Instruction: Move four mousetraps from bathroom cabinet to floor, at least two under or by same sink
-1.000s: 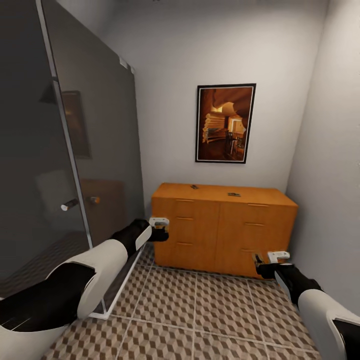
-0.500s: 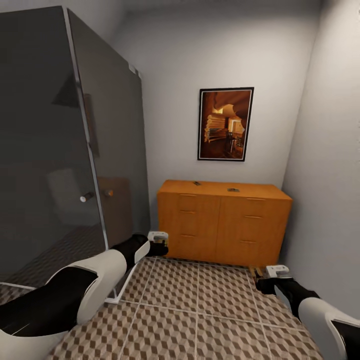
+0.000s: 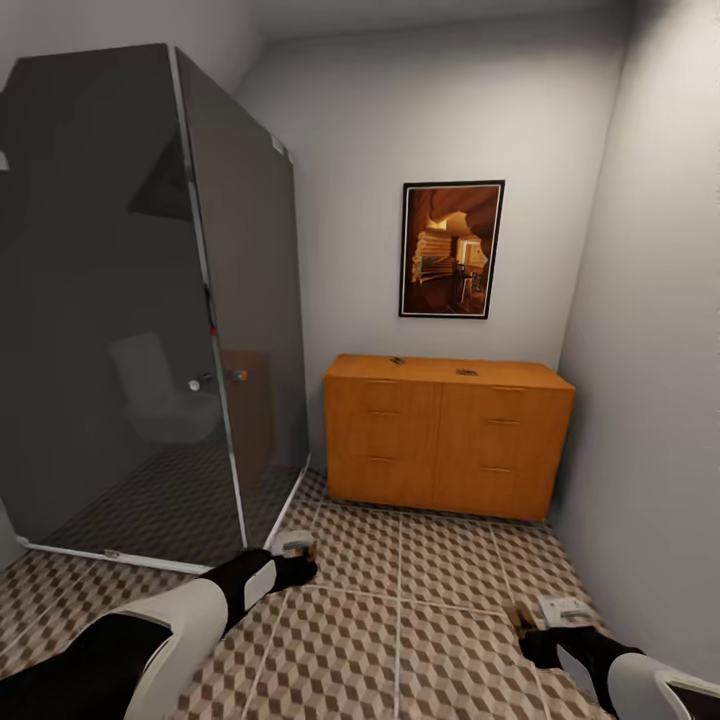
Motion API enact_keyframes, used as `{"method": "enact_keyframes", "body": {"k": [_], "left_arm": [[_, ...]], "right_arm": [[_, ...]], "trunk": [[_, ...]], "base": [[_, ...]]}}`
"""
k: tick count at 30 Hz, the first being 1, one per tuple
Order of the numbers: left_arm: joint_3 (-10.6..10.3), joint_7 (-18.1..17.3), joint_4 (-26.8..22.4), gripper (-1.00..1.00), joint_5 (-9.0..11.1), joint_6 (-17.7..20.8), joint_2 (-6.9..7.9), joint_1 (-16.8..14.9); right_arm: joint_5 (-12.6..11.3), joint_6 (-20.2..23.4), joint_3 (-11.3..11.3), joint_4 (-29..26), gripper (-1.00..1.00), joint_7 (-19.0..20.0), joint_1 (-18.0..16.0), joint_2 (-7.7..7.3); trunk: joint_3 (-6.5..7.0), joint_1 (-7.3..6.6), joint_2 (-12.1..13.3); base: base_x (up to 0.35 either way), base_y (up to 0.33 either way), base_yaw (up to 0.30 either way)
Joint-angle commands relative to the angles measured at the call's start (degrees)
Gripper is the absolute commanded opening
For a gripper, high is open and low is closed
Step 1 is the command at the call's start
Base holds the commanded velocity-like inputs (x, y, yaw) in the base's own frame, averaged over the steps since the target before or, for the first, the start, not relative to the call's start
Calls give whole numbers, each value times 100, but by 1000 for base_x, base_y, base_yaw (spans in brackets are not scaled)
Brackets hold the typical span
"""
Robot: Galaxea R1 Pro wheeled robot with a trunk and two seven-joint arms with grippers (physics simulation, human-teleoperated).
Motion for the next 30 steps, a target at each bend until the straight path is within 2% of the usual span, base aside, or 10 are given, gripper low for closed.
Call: {"method": "enact_keyframes", "body": {"k": [1, 2, 3, 8, 17, 19, 21, 22, 24, 30], "left_arm": [[-45, -6, -3, -100, 155, 4, 26, 10], [-47, -7, -3, -100, 491, -278, 170, 250], [-50, -6, -2, -100, 519, -377, 199, 332], [-49, -5, -2, -100, 568, -634, 311, 749], [-47, -3, -1, -100, 580, -995, 374, 1186], [-46, -3, -1, -100, 589, -1023, 377, 1273], [-47, -3, -2, -100, 612, -1046, 379, 1360], [-46, -5, -2, -100, 654, -1103, 380, 1438], [-48, -2, -2, -100, 712, -1234, 382, 1529], [-52, -13, 1, -100, 920, -1485, 443, 1770]], "right_arm": [[47, 4, -50, 9, -100, -36, 8, -2], [44, -14, -48, 13, -100, -132, 124, 0], [46, -14, -47, 13, -100, -139, 141, 2], [48, -10, -42, 14, -100, -151, 211, 15], [53, -2, -41, 14, -100, -98, 275, 24], [59, -1, -41, 14, -100, -99, 334, 57], [66, 0, -41, 14, -100, -111, 371, 155], [96, 3, -41, 14, -100, -123, 390, 257], [129, 13, -41, 14, -100, -151, 400, 315], [164, -4, -41, 14, -100, -180, 409, 363]], "trunk": [[-6, -1, -5], [-5, -1, -5], [-2, -1, -5], [5, -1, -5], [6, -1, -5], [6, -1, -5], [6, -1, -5], [6, -1, -5], [6, -1, -5], [6, -1, -5]], "base": [[-97, 33, 0], [-16, 6, 182], [-10, 4, 212], [-3, 1, 255], [0, 0, 271], [0, 0, 277], [0, 0, 243], [0, 0, 116], [0, 0, 76], [0, 0, 97]]}}
